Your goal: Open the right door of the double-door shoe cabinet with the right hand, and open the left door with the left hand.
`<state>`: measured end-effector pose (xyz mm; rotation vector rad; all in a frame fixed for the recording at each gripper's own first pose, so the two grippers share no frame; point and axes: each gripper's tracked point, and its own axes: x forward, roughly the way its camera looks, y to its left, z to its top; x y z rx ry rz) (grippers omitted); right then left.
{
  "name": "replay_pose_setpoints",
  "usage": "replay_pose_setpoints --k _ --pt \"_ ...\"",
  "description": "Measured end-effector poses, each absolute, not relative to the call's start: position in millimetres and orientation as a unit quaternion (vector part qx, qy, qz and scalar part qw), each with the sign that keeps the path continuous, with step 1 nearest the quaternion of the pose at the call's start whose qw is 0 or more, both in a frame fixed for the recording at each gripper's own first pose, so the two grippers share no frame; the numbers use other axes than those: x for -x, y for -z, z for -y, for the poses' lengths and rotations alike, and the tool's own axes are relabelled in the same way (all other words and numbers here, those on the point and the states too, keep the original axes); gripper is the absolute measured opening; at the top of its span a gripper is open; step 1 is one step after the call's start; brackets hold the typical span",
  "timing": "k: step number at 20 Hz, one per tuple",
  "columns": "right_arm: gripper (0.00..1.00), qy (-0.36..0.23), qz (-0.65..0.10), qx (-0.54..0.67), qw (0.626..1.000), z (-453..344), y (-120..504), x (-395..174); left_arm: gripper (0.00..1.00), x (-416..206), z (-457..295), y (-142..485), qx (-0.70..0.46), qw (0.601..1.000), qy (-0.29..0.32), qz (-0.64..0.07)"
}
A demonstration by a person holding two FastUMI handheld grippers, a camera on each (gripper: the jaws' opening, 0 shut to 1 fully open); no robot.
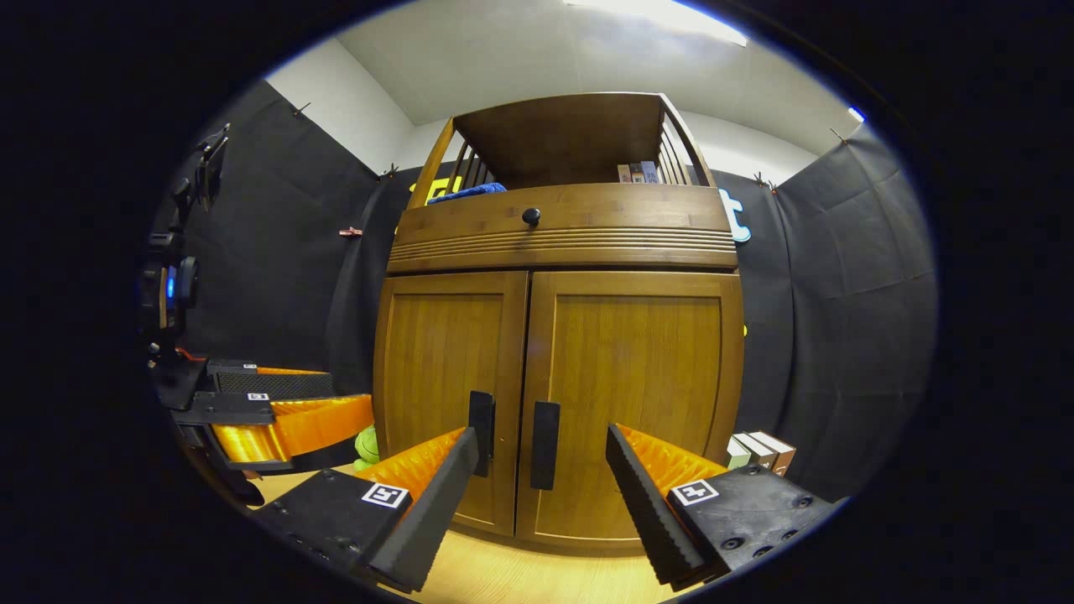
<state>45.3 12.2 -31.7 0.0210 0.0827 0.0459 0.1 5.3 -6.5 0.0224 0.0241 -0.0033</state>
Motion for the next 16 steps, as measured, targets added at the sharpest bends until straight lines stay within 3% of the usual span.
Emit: replay_pose_setpoints --k 10,16 --pt "0.96 -0.025 -0.076 -0.009 0.997 -30 70 -94 0.97 26 -12 7 -0.011 1.0 -0.001 -0.015" --pt "0.95 0.006 -0.07 -0.005 0.998 -25 86 -134 0.96 35 -22 11 -0.008 1.0 -0.021 -0.015"
